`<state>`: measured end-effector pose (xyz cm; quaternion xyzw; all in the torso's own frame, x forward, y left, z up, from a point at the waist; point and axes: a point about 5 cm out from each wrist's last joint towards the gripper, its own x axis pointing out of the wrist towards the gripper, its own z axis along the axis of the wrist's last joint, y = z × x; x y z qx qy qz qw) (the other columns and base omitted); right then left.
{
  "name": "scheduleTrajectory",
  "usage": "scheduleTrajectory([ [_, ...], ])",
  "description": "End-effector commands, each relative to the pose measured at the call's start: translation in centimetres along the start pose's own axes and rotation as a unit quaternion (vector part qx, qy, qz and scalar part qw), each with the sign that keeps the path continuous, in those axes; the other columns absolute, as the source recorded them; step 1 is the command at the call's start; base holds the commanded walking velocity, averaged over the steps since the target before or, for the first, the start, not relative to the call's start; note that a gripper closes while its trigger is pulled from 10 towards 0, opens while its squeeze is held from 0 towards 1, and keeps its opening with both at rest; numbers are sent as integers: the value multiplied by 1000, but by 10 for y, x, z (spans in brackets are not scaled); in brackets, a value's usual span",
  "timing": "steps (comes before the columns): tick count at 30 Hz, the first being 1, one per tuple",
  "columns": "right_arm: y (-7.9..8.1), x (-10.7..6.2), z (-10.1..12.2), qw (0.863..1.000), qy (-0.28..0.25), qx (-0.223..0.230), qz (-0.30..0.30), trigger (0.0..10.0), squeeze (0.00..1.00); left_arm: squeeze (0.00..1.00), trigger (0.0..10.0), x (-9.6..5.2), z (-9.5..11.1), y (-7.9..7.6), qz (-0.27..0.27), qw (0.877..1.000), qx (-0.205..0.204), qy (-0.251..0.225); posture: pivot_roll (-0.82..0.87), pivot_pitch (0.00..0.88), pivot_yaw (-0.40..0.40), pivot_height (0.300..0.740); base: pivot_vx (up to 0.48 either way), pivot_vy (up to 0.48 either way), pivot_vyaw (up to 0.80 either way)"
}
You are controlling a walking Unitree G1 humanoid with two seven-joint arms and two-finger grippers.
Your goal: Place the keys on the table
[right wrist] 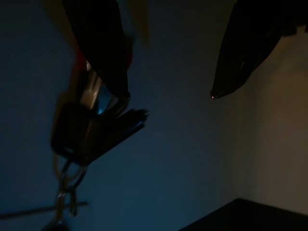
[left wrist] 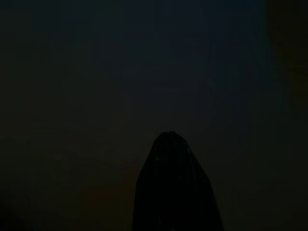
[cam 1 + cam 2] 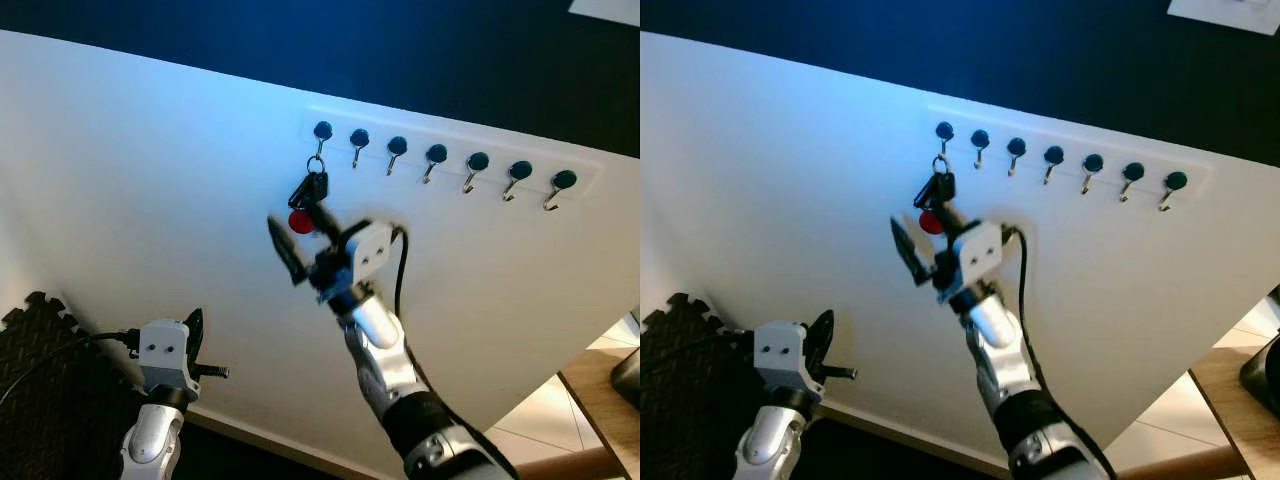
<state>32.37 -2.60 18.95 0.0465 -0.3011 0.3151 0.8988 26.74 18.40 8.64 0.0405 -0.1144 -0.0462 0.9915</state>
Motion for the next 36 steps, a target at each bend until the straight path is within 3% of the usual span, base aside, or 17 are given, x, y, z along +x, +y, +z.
scheduleTrajectory([
  [1,22,-5,-6,1000,-5,30,0,10000,0,0,10000,-3,-3,-7,-12,1000,2,6,137,59,-120,740,0,0,0],
  [8,18,-14,-2,1000,-13,19,-21,10000,0,0,10000,-4,-3,-8,-16,1000,3,6,135,63,-117,740,0,0,0],
  [18,10,4,11,997,-48,36,-51,10000,0,0,10000,-3,-3,-8,-20,1000,6,7,139,68,-113,740,0,0,0],
  [19,10,7,13,996,-52,43,-56,10000,125,0,10000,-3,-3,-8,-19,1000,7,7,140,69,-114,740,0,0,0],
  [20,10,8,13,996,-53,47,-58,10000,361,0,10000,-4,-3,-7,-19,1000,7,7,140,69,-114,740,0,0,0],
  [21,10,10,14,996,-53,47,-60,10000,529,0,10000,-4,-3,-7,-19,1000,7,7,140,70,-115,740,0,0,0],
  [24,10,11,14,996,-53,48,-61,10000,529,0,10000,-4,-3,-7,-18,1000,7,7,140,70,-115,740,0,0,0],
  [25,9,14,14,995,-51,47,-66,10000,647,0,10000,-4,-3,-8,-18,1000,7,8,140,71,-115,740,0,0,0],
  [26,9,14,14,995,-51,47,-66,10000,647,0,10000,-4,-3,-8,-18,1000,7,8,140,71,-115,740,0,0,0],
  [27,8,16,13,995,-48,48,-71,10000,561,0,10000,-4,-3,-8,-18,1000,7,8,140,71,-115,740,0,0,0],
  [28,8,19,12,995,-41,50,-72,10000,0,0,10000,-5,-3,-8,-19,1000,7,9,140,71,-115,740,0,0,0],
  [31,12,17,3,998,-6,55,-41,10000,0,0,10000,-7,-11,-11,-31,999,12,32,142,72,-116,740,0,0,0],
  [35,23,-11,-17,997,52,45,42,10000,0,0,10000,-18,-33,-11,-42,994,37,96,140,71,-116,740,0,0,0],
  [36,23,-11,-17,997,52,45,42,10000,0,0,10000,-18,-33,-11,-42,994,37,96,140,71,-116,740,0,0,0],
])
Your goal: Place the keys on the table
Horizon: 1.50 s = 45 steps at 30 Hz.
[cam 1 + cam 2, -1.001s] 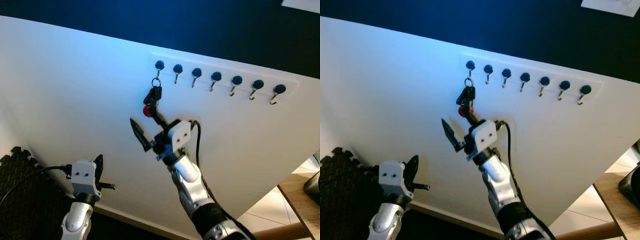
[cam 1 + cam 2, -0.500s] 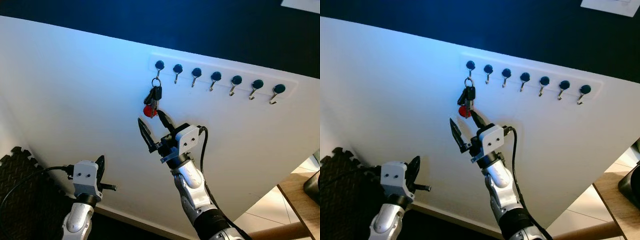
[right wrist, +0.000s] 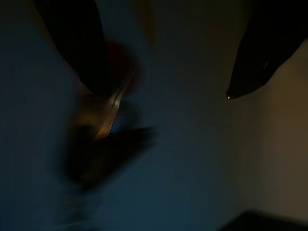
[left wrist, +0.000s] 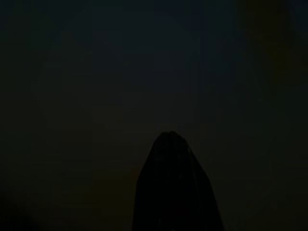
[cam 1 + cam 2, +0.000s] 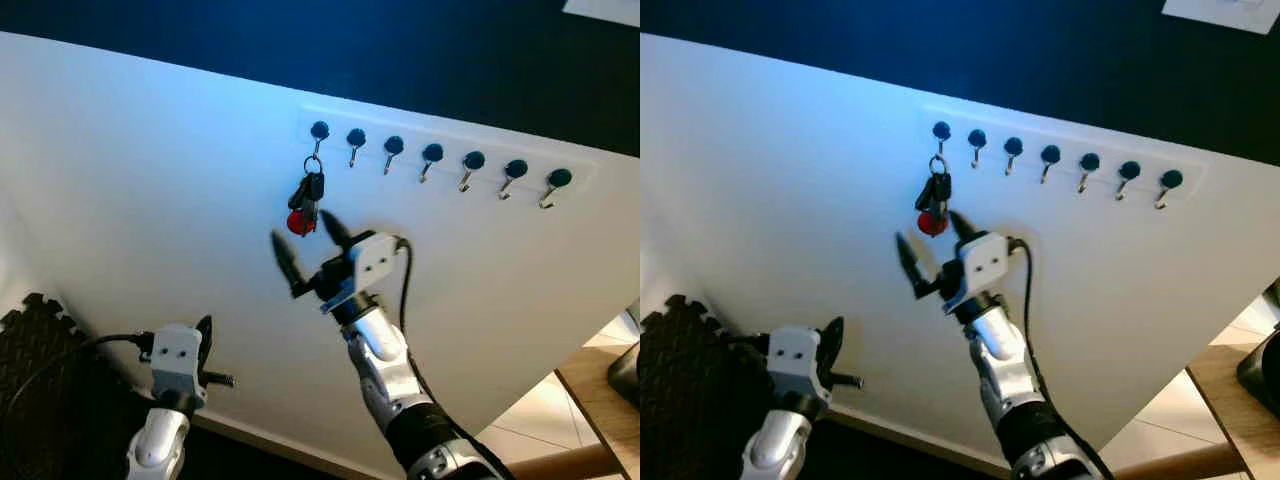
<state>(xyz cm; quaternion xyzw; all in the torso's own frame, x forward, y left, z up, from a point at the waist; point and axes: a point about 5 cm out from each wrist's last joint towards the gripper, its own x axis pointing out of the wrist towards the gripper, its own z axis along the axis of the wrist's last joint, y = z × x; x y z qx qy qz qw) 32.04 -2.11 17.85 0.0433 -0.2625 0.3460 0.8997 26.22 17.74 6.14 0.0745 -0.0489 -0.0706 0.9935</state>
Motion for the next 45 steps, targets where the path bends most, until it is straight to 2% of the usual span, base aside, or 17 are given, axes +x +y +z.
scheduleTrajectory([
  [1,15,-19,-17,999,36,20,28,10000,0,0,10000,-11,-18,-2,-13,999,18,48,137,70,-114,740,0,0,0],
  [8,-6,-84,-49,990,143,0,-12,10000,0,0,10000,-28,-51,4,-4,987,46,151,130,68,-106,740,0,0,0],
  [9,-17,-108,-61,981,189,-5,-49,10000,0,0,10000,-35,-64,5,-9,980,59,192,123,64,-99,740,0,0,0],
  [13,-24,-133,-73,967,242,-7,-80,10000,0,0,10000,-39,-75,5,-14,971,69,230,116,59,-87,740,0,0,0],
  [16,-33,-168,-90,932,330,5,-150,10000,0,0,10000,-42,-84,3,-16,963,64,262,111,52,-80,740,0,0,0],
  [17,-33,-168,-90,932,330,5,-150,10000,0,0,10000,-42,-84,3,-16,963,64,262,111,52,-80,740,0,0,0],
  [19,-40,-194,-99,898,382,28,-216,10000,0,0,10000,-43,-88,1,-16,959,64,274,113,51,-77,740,0,0,0],
  [21,-44,-204,-100,887,390,30,-244,10000,0,0,10000,-41,-86,0,-16,962,68,263,114,51,-72,740,0,0,0],
  [23,-45,-203,-98,890,384,24,-244,10000,0,0,10000,-39,-84,0,-13,966,65,252,113,50,-72,740,0,0,0],
  [25,-45,-185,-92,914,337,15,-226,10000,0,0,10000,-34,-77,0,-4,973,55,223,113,51,-74,740,0,0,0],
  [27,-44,-179,-89,922,321,11,-218,10000,0,0,10000,-32,-75,0,-2,975,54,215,113,51,-74,740,0,0,0],
  [30,-27,-138,-83,954,263,11,-139,10000,0,0,10000,-31,-73,-4,-15,978,59,199,120,53,-88,740,0,0,0],
  [34,-19,-137,-92,945,306,2,-118,10000,0,0,10000,-39,-82,-8,-25,971,69,226,125,52,-93,740,0,0,0],
  [38,-22,-133,-87,952,272,14,-138,10000,0,0,10000,-43,-81,-7,-15,973,66,219,131,53,-92,740,0,0,0],
  [41,-21,-113,-74,968,214,24,-128,10000,0,0,10000,-42,-78,-3,-5,977,63,203,118,53,-83,740,0,0,0],
  [44,-15,-68,-45,991,108,0,-82,10000,0,0,10000,-37,-70,-1,-5,982,69,174,116,50,-83,740,0,0,0],
  [45,-15,-68,-45,991,108,0,-82,10000,0,0,10000,-37,-70,-1,-5,982,69,174,116,50,-83,740,0,0,0],
])
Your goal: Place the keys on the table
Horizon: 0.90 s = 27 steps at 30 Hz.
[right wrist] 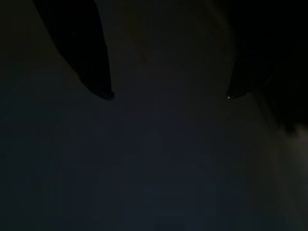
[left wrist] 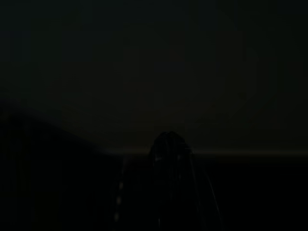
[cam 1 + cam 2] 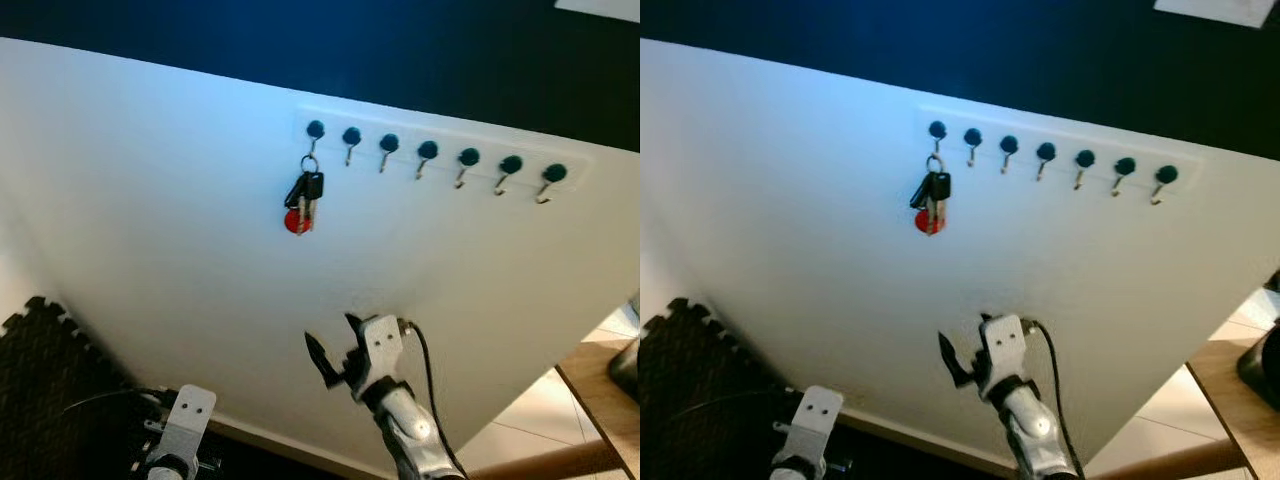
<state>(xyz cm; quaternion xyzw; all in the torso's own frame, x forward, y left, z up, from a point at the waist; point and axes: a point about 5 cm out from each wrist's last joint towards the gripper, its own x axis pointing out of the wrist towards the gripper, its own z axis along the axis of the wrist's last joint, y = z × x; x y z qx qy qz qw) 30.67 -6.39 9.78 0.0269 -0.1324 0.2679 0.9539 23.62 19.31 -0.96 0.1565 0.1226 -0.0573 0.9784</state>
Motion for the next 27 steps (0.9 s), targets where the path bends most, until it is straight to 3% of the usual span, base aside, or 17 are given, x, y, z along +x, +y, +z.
scheduleTrajectory([
  [1,4,18,30,997,-79,-13,9,10000,0,0,10000,0,7,-2,1,1000,-4,-29,118,51,-87,740,0,0,0],
  [6,4,35,57,989,-145,-15,-15,10000,0,0,10000,6,26,-2,10,997,-19,-77,125,50,-99,740,0,0,0],
  [9,3,37,62,987,-157,-13,-22,10000,0,0,10000,8,28,-3,11,996,-20,-83,126,50,-100,740,0,0,0],
  [10,3,38,66,986,-167,-13,-27,10000,263,0,10000,8,30,-3,11,996,-21,-86,124,49,-99,740,0,0,0],
  [12,2,39,68,984,-173,-12,-30,10000,263,0,10000,9,31,-4,11,996,-21,-89,124,49,-99,740,0,0,0],
  [13,2,44,75,982,-185,-10,-39,10000,1000,0,10000,10,35,-7,4,995,-16,-96,122,48,-97,740,0,0,0],
  [15,2,46,78,981,-189,-11,-43,10000,1000,0,10000,10,36,-8,2,995,-16,-99,122,48,-97,740,0,0,0],
  [17,4,49,84,979,-198,-13,-48,10000,380,0,10000,10,37,-9,0,995,-16,-100,122,47,-98,740,0,0,0],
  [18,5,50,86,978,-202,-10,-51,10000,0,0,10000,10,37,-9,0,995,-16,-101,122,49,-98,740,0,0,0],
  [27,14,67,89,983,-181,13,-25,10000,0,0,10000,9,36,-4,4,995,-12,-100,126,57,-100,740,0,0,0],
])
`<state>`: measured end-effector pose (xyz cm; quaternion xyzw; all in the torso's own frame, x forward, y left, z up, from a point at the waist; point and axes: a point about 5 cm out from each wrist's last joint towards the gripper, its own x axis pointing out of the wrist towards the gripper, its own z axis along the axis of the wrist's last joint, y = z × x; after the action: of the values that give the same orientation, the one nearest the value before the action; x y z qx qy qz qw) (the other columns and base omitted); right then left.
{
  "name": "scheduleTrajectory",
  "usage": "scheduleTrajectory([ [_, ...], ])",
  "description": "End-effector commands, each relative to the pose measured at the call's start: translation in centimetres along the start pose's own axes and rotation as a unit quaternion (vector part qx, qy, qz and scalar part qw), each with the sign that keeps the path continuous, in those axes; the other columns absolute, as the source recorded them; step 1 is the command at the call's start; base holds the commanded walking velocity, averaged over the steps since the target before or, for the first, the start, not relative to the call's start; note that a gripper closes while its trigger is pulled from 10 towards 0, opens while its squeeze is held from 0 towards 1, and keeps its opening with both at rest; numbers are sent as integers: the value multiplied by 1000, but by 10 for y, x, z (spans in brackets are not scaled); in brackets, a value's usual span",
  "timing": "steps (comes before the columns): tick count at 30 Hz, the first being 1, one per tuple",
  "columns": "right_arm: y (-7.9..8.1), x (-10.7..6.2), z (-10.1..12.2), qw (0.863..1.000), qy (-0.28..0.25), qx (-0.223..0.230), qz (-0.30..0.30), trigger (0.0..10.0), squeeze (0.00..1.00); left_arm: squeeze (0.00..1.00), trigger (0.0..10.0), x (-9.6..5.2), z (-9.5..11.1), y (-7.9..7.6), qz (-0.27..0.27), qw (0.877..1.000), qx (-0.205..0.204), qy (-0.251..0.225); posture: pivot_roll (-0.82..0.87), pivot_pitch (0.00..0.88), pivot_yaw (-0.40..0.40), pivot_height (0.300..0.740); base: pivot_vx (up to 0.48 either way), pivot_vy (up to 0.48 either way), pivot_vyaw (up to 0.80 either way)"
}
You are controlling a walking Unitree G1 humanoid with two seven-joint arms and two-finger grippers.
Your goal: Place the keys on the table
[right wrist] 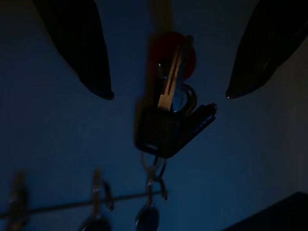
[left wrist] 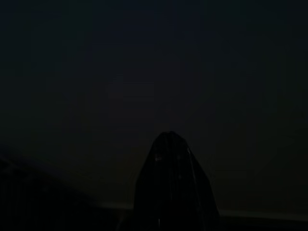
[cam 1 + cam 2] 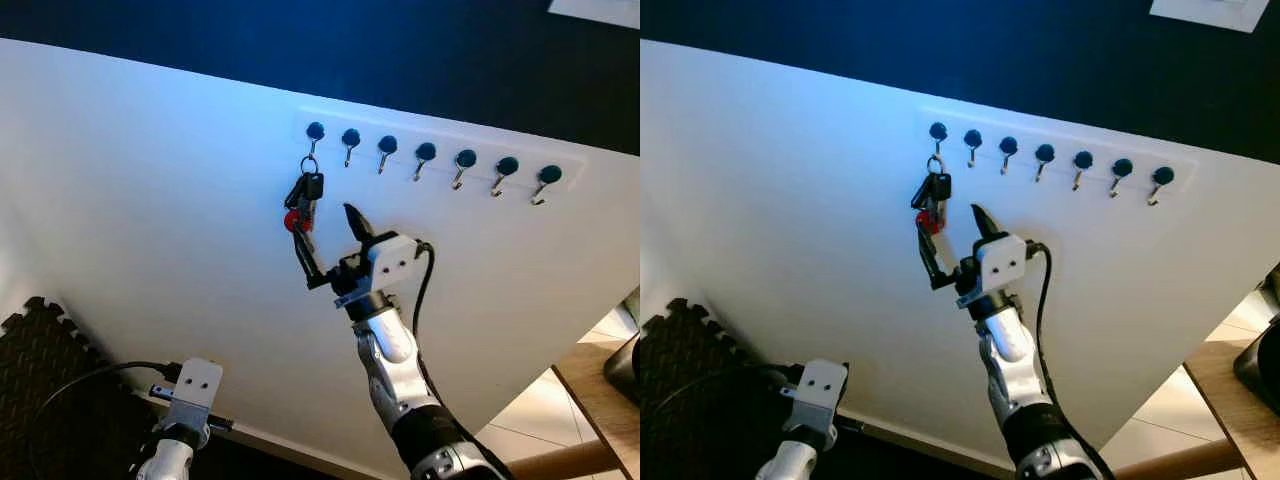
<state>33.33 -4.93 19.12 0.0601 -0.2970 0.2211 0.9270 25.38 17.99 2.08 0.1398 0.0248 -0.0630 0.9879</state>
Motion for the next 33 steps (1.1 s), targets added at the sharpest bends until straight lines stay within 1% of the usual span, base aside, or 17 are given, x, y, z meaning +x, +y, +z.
scheduleTrajectory([
  [1,19,15,3,999,-9,39,5,10000,0,0,10000,-2,0,-3,-5,1000,0,-1,129,58,-102,740,0,0,0],
  [5,22,21,6,999,-12,46,3,10000,0,0,10000,-4,-1,-2,-5,1000,3,0,131,60,-103,740,0,0,0],
  [9,23,23,6,999,-13,49,3,10000,0,0,10000,-5,-1,-2,-4,1000,3,0,131,60,-103,740,0,0,0],
  [12,25,27,7,998,-11,63,3,10000,0,0,10000,-5,-1,-2,-4,1000,3,1,132,61,-105,740,0,0,0],
  [18,27,32,8,997,-12,73,5,10000,0,0,10000,-6,-1,-2,-3,1000,4,0,133,63,-105,740,0,0,0],
  [22,33,39,10,996,-10,87,20,10000,0,0,10000,-6,-1,-1,-3,1000,5,0,133,63,-105,740,0,0,0],
  [24,34,40,10,996,-9,89,24,10000,0,0,10000,-6,-1,-1,-3,1000,5,0,133,63,-105,740,0,0,0],
  [30,46,47,12,993,-9,106,58,10000,0,0,10000,-6,0,0,-1,1000,5,-1,138,63,-107,740,0,0,0],
  [33,49,48,13,992,-9,107,65,10000,0,0,10000,-6,0,0,0,1000,5,-1,139,63,-107,740,0,0,0],
])
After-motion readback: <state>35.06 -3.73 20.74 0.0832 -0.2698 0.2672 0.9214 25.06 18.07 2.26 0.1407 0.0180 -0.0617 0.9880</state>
